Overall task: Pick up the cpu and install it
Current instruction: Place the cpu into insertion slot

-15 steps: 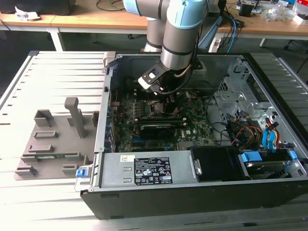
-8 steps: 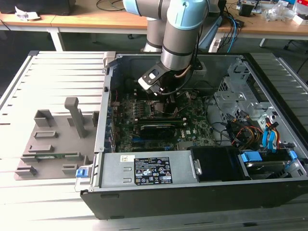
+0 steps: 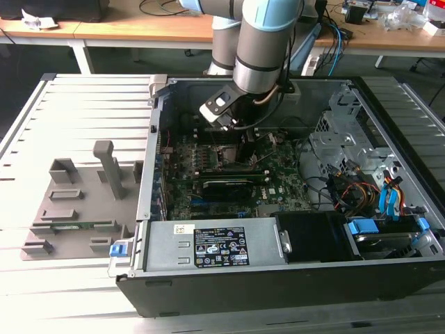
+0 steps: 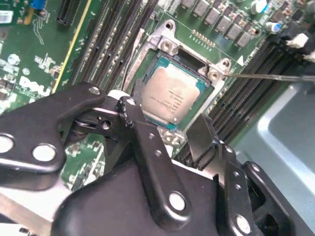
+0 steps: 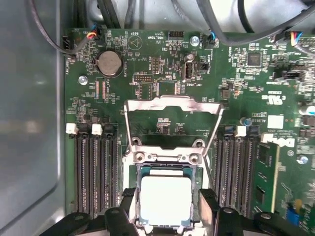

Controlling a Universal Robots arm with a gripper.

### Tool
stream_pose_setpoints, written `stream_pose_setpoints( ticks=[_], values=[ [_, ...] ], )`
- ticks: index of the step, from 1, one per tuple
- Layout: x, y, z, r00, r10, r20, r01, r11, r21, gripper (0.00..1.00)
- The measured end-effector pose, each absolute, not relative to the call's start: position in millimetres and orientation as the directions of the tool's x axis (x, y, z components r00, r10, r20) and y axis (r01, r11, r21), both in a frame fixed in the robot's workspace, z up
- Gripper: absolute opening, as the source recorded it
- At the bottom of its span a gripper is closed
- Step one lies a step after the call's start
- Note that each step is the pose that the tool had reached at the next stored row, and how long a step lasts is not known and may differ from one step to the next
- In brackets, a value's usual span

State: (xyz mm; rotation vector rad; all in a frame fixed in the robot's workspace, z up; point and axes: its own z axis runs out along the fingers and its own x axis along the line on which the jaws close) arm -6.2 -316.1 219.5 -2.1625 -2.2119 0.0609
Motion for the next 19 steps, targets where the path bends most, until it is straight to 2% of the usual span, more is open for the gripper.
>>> stream_pose_setpoints(
  ticks=[1, 2, 3, 4, 9, 15, 19],
  values=[
    [-6.2, -315.8, 224.4, -0.023, 1.000, 0.007, 0.998, 0.023, -0.061, 0.62],
    [-6.2, -315.4, 230.9, -0.022, 1.000, 0.007, 0.998, 0.023, -0.061, 0.47],
    [-6.2, -315.4, 235.4, -0.022, 1.000, 0.007, 0.998, 0.023, -0.061, 0.42],
    [-6.2, -315.3, 238.3, -0.022, 1.000, 0.007, 0.998, 0.023, -0.061, 0.42],
    [-6.2, -315.0, 267.5, -0.022, 1.000, 0.007, 0.998, 0.023, -0.061, 0.11],
    [-6.2, -315.0, 289.7, -0.022, 1.000, 0.007, 0.998, 0.023, -0.061, 0.11],
    [-6.2, -315.0, 290.1, -0.022, 1.000, 0.007, 0.998, 0.023, -0.061, 0.11]
  ],
)
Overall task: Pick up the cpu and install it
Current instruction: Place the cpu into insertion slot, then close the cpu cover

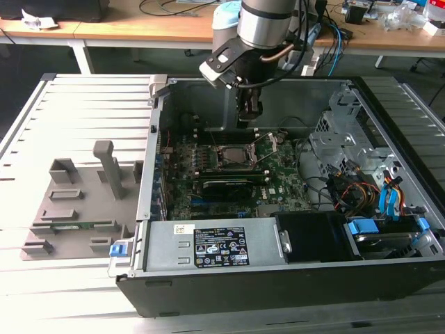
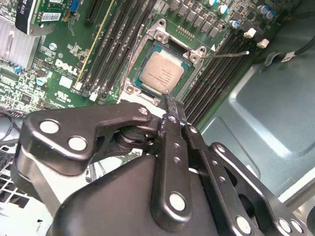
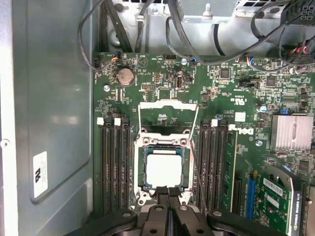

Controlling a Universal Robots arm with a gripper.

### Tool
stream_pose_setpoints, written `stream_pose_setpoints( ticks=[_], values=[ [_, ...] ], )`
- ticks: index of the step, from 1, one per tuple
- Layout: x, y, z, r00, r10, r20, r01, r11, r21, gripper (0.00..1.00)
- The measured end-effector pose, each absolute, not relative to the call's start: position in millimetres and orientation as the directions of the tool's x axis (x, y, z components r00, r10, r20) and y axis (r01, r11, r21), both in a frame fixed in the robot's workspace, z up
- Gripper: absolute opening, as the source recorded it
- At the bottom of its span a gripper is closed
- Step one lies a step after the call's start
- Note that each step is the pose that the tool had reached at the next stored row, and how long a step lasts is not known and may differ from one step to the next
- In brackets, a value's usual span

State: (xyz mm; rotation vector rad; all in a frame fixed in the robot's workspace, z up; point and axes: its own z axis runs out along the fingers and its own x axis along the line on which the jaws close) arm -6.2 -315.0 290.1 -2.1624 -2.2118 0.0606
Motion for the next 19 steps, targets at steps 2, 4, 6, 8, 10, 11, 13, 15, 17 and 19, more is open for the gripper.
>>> stream_pose_setpoints(
  ticks=[2, 4, 6, 8, 10, 11, 13, 15, 17, 19],
  values=[
    [-6.2, -315.0, 290.2, -0.022, 1.000, 0.007, 0.998, 0.023, -0.061, 0.11],
    [-5.7, -315.0, 290.2, -0.023, 1.000, 0.007, 0.998, 0.023, -0.061, 0.11],
    [18.2, -314.9, 289.8, -0.022, 1.000, 0.007, 0.998, 0.023, -0.066, 0.11],
    [32.7, -314.9, 288.5, -0.022, 1.000, 0.007, 0.997, 0.023, -0.072, 0.11],
    [44.8, -315.0, 286.4, -0.022, 1.000, 0.007, 0.997, 0.023, -0.078, 0.11],
    [51.0, -314.9, 284.7, -0.022, 1.000, 0.007, 0.996, 0.023, -0.082, 0.11],
    [72.8, -314.4, 278.0, -0.022, 1.000, 0.007, 0.995, 0.023, -0.093, 0.11],
    [90.8, -313.7, 270.8, -0.022, 1.000, 0.007, 0.995, 0.023, -0.099, 0.11],
    [96.5, -313.5, 266.7, -0.022, 1.000, 0.008, 0.995, 0.023, -0.100, 0.11],
    [99.7, -312.8, 260.0, -0.022, 1.000, 0.008, 0.995, 0.023, -0.101, 0.11]
  ],
)
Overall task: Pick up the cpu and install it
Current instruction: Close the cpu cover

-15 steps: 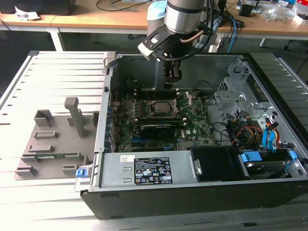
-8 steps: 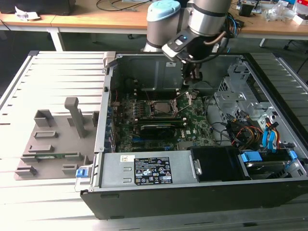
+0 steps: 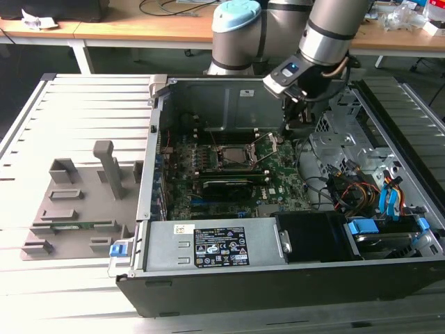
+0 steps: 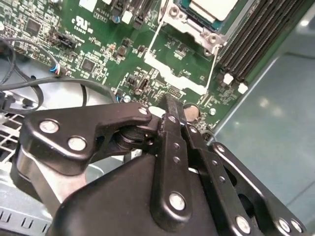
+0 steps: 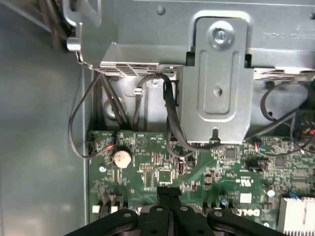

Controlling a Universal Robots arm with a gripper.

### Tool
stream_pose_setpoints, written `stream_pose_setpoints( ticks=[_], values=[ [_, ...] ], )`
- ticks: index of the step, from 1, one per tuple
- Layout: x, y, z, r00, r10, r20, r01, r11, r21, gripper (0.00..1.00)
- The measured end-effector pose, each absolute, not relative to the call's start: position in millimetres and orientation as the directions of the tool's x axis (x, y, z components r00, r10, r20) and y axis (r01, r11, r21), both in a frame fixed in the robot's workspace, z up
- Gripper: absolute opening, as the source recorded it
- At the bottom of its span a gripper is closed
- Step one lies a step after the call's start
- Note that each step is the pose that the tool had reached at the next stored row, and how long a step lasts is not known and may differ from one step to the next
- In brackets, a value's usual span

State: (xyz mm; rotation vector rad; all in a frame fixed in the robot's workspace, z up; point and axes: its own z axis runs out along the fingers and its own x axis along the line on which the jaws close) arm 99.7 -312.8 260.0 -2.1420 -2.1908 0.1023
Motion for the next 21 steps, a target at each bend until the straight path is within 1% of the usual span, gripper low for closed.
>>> stream_pose_setpoints(
  ticks=[6, 8, 14, 21],
  values=[
    [97.5, -311.0, 242.1, -0.022, 1.000, 0.008, 0.995, 0.023, -0.101, 0.11],
    [91.4, -311.1, 241.6, -0.022, 1.000, 0.008, 0.995, 0.023, -0.099, 0.11],
    [60.6, -311.1, 241.6, -0.022, 1.000, 0.007, 0.997, 0.023, -0.076, 0.11],
    [32.0, -311.2, 240.6, -0.022, 1.000, 0.007, 0.997, 0.023, -0.071, 0.11]
  ],
)
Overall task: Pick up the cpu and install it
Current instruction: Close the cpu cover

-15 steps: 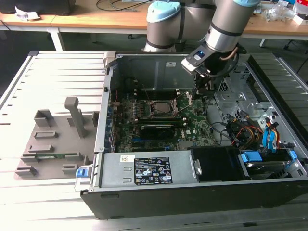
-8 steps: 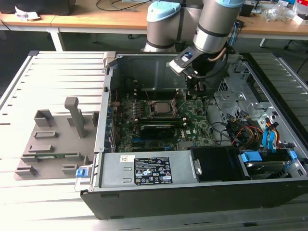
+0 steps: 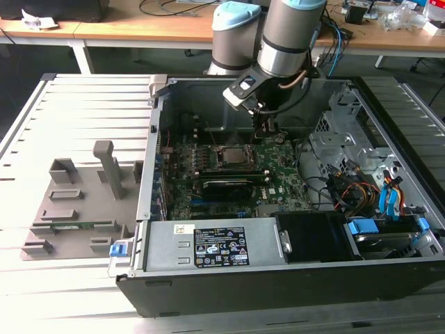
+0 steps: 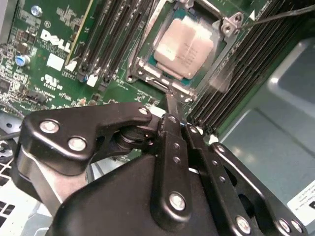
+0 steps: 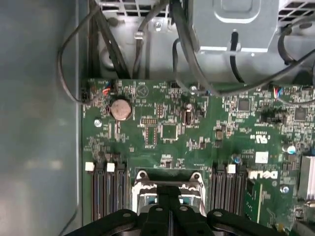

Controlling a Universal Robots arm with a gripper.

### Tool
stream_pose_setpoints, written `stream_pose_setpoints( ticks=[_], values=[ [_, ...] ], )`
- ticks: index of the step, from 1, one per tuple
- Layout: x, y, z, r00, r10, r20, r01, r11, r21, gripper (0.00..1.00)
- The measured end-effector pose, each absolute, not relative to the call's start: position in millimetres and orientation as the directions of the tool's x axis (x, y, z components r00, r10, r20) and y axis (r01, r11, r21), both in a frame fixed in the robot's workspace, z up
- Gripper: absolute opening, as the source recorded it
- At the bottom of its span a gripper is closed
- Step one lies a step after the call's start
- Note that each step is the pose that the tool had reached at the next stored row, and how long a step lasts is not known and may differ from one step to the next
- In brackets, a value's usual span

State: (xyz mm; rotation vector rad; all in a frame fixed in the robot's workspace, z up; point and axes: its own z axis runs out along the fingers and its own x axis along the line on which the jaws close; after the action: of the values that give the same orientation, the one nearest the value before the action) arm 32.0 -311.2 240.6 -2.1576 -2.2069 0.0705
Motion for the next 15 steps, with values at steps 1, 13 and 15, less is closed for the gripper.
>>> stream_pose_setpoints(
  ticks=[1, 13, 15],
  values=[
    [30.6, -311.2, 240.3, -0.022, 1.000, 0.007, 0.997, 0.023, -0.071, 0.11],
    [-15.7, -311.1, 214.8, -0.022, 1.000, 0.007, 0.997, 0.023, -0.071, 0.11],
    [-21.2, -311.2, 213.0, -0.022, 1.000, 0.007, 0.997, 0.023, -0.071, 0.11]
  ],
)
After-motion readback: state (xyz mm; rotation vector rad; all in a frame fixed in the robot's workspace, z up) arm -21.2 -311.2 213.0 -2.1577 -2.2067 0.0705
